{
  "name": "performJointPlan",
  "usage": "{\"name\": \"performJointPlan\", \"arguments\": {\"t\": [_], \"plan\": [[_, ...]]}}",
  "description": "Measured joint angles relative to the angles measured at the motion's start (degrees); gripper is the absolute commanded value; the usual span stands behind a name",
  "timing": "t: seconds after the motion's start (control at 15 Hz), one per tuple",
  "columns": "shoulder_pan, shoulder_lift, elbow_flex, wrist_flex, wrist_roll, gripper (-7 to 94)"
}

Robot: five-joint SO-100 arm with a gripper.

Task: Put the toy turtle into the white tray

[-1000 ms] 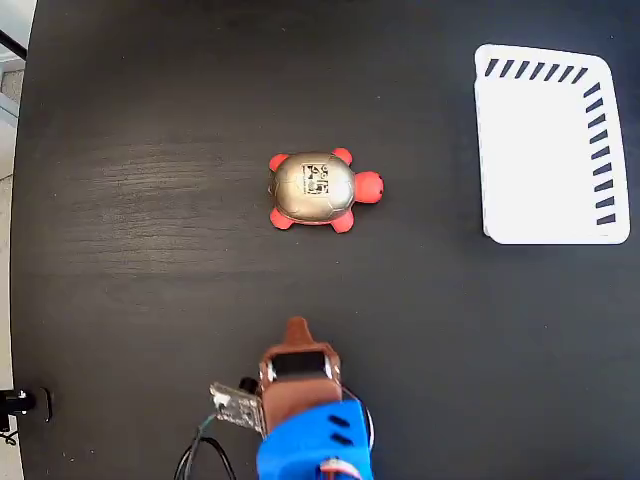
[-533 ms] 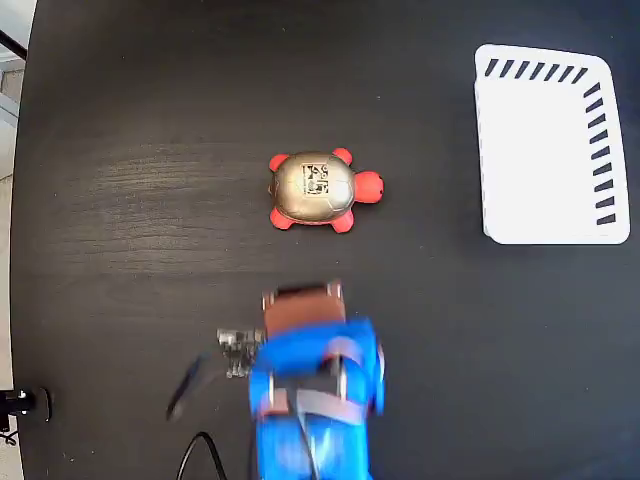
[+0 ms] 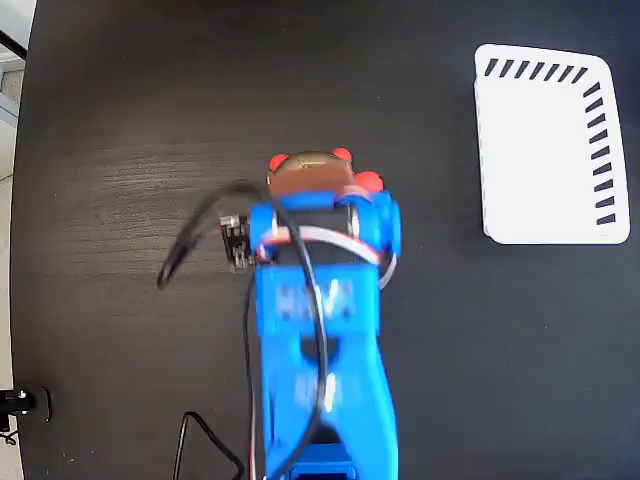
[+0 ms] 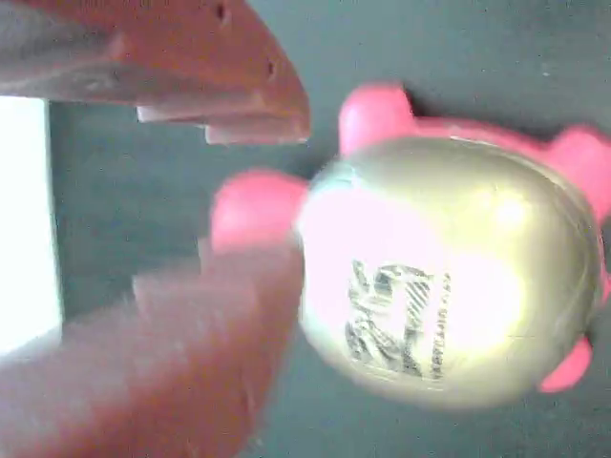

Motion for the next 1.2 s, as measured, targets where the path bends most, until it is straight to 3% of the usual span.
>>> {"name": "performJointPlan", "arguments": {"t": [0.13,0.4,1.2], "plan": [[-0.4,-4.5,-2.7,2.2,0.5,48],[-1.6,-9.0,-4.9,5.1,1.7,65],[-0.6,-24.4,-13.1,5.0,0.1,65]]}}
